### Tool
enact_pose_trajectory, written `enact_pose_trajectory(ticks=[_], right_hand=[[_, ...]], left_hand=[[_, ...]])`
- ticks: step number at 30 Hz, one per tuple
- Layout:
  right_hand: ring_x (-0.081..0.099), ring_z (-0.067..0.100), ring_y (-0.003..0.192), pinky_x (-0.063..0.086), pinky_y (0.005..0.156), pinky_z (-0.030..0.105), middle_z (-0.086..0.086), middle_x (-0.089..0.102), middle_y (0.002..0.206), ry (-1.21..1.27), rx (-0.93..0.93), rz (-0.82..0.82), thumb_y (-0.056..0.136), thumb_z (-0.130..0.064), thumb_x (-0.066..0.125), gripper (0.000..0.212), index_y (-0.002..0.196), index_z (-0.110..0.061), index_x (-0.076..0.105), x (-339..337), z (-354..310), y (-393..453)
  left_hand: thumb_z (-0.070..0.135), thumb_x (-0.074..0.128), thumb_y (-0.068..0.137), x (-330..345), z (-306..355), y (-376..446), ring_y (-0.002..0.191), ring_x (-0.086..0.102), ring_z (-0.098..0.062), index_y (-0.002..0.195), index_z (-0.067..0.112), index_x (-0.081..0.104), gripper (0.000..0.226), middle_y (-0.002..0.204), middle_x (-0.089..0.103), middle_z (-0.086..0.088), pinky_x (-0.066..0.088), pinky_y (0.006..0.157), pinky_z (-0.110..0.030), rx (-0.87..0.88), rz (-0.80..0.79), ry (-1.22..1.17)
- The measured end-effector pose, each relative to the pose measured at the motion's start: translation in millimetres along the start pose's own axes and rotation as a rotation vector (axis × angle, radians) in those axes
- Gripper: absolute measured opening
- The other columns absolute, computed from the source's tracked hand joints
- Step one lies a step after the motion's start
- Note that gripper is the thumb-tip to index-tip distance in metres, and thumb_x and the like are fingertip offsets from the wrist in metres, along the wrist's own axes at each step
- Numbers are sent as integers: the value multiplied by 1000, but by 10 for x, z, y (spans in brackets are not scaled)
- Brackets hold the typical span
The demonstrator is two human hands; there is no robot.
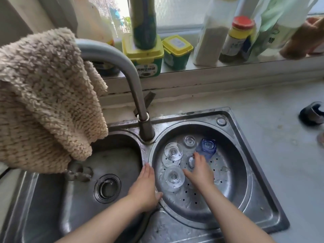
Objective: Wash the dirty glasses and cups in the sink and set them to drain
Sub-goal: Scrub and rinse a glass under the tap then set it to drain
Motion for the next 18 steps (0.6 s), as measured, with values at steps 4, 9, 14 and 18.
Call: enact_pose_trajectory(ticks=[4, 9, 14, 18], right_hand=[[40, 21, 130, 39, 101, 37, 3, 44, 140, 15, -71, 241, 86, -48, 58, 63, 137, -15, 41, -204, -214, -224], [55, 17, 101, 39, 84, 31, 0, 62, 103, 156, -559, 722, 84, -26, 50, 25, 99, -14, 66, -479, -1006, -780], [58, 24, 87, 49, 70, 35, 2, 60, 91, 191, -872, 271, 81, -28, 50, 20, 88, -14, 63, 26, -2064, -1081], [59, 30, 87, 48, 65, 37, 6, 62, 91, 5, -945, -24, 82, -33, 43, 30, 86, -12, 63, 672, -2711, -1052]], left_hand=[[40, 51, 95, -14, -73, -28, 148, -5, -14, 153, 9, 3, 82, 161, -6, -5, 2, 116, -21, 29, 65, -173], [38, 50, 97, -92, -438, -245, 146, 19, -14, 149, 12, 27, 63, 157, 24, -3, 8, 112, -16, -75, 170, -319], [24, 59, 86, -204, -1041, -522, 113, 59, -23, 103, 27, 60, 18, 116, 64, -5, 46, 93, -33, -182, 249, -433], [14, 61, 86, -290, -1639, -776, 106, 62, -26, 110, 14, 63, 24, 112, 66, -8, 47, 83, -32, -378, 418, -582]])
Point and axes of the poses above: each hand's wrist, its own y-axis towards the middle knuckle, its own x-axis out of the palm, z = x × y, the point moved 2 cm from there along y, towards the middle knuckle
